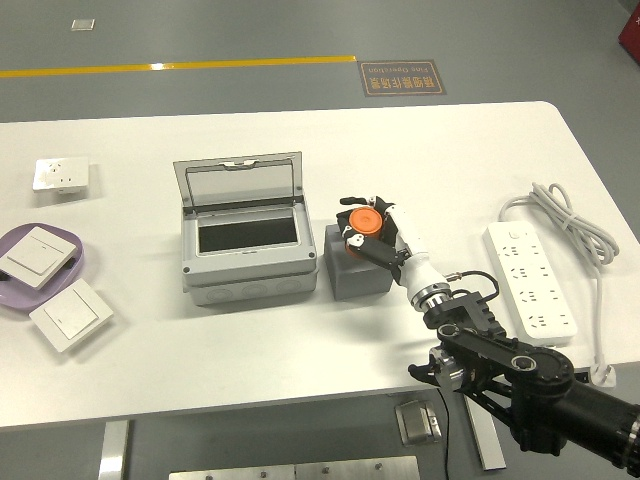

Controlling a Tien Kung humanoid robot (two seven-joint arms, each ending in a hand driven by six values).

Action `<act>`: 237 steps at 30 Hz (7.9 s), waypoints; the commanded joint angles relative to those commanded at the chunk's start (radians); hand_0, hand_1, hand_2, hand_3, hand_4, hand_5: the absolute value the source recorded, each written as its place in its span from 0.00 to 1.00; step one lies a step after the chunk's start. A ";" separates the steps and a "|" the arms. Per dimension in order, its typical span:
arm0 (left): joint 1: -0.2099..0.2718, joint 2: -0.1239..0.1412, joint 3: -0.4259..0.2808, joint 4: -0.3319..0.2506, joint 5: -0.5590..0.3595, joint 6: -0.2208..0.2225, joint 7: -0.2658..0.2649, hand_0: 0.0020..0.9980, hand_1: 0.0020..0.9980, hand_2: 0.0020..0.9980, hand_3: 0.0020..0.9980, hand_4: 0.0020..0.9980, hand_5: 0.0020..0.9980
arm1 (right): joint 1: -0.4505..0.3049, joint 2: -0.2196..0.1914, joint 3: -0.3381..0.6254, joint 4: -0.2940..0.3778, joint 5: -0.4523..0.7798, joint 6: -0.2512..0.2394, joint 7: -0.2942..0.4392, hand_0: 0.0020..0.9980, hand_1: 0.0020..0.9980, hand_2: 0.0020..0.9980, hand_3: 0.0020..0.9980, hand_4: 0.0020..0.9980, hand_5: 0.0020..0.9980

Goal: Pick up the cylinder from the cube,place it in the box,flap close box

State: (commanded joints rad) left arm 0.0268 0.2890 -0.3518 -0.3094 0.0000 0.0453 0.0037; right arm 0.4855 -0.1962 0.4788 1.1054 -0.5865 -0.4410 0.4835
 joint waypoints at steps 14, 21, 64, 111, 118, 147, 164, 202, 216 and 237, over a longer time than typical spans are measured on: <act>0.001 0.000 -0.001 0.000 0.000 0.001 0.000 0.63 0.66 0.66 0.70 0.77 0.23 | 0.001 0.000 0.011 0.023 -0.024 -0.026 -0.016 0.46 0.44 0.38 0.33 0.00 0.00; 0.002 0.001 0.001 0.001 -0.005 0.001 0.000 0.63 0.66 0.66 0.70 0.77 0.23 | 0.010 -0.001 0.030 0.065 -0.046 -0.040 -0.017 0.46 0.41 0.37 0.29 0.00 0.00; -0.007 0.016 0.081 0.008 -0.068 0.004 0.001 0.63 0.66 0.65 0.69 0.76 0.24 | 0.379 0.196 -0.200 0.149 -1.256 0.192 -0.974 0.13 0.24 0.36 0.28 0.00 0.00; -0.010 0.006 0.090 0.008 -0.073 0.005 0.002 0.62 0.66 0.65 0.69 0.76 0.24 | 0.345 0.084 -0.075 0.322 -0.777 0.002 -0.724 0.89 0.77 0.76 0.81 0.76 0.36; -0.016 0.012 0.093 0.008 -0.075 0.005 0.002 0.62 0.66 0.65 0.69 0.76 0.24 | 0.444 0.052 -0.064 0.226 -0.681 0.019 -0.704 0.85 0.74 0.73 0.78 0.73 0.35; -0.025 0.018 0.097 0.009 -0.082 0.005 0.001 0.62 0.66 0.65 0.69 0.76 0.24 | 0.500 0.056 -0.211 0.030 -0.522 0.060 -0.608 0.77 0.69 0.68 0.75 0.68 0.32; -0.022 0.009 0.086 0.009 -0.077 0.005 0.000 0.62 0.66 0.65 0.69 0.76 0.24 | 0.416 0.012 -0.232 0.213 -0.498 0.131 -0.647 0.73 0.68 0.68 0.75 0.67 0.32; 0.019 -0.015 0.106 0.010 -0.123 0.002 0.002 0.62 0.66 0.65 0.69 0.75 0.23 | -0.068 -0.126 0.341 0.271 -0.382 0.053 -0.265 0.75 0.68 0.68 0.72 0.69 0.33; 0.014 -0.012 0.125 0.006 -0.120 0.001 0.006 0.62 0.66 0.65 0.68 0.75 0.23 | -0.053 -0.146 0.318 0.292 -0.151 0.112 -0.137 0.77 0.68 0.69 0.71 0.72 0.35; 0.041 -0.022 0.138 0.009 -0.146 0.000 0.006 0.62 0.66 0.65 0.69 0.75 0.23 | -0.072 -0.130 0.320 0.285 -0.136 0.082 -0.117 0.78 0.69 0.69 0.71 0.75 0.37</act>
State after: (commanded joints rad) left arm 0.0674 0.2670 -0.2136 -0.3003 -0.1460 0.0452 0.0099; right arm 0.4136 -0.3264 0.7986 1.3900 -0.7221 -0.3586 0.3662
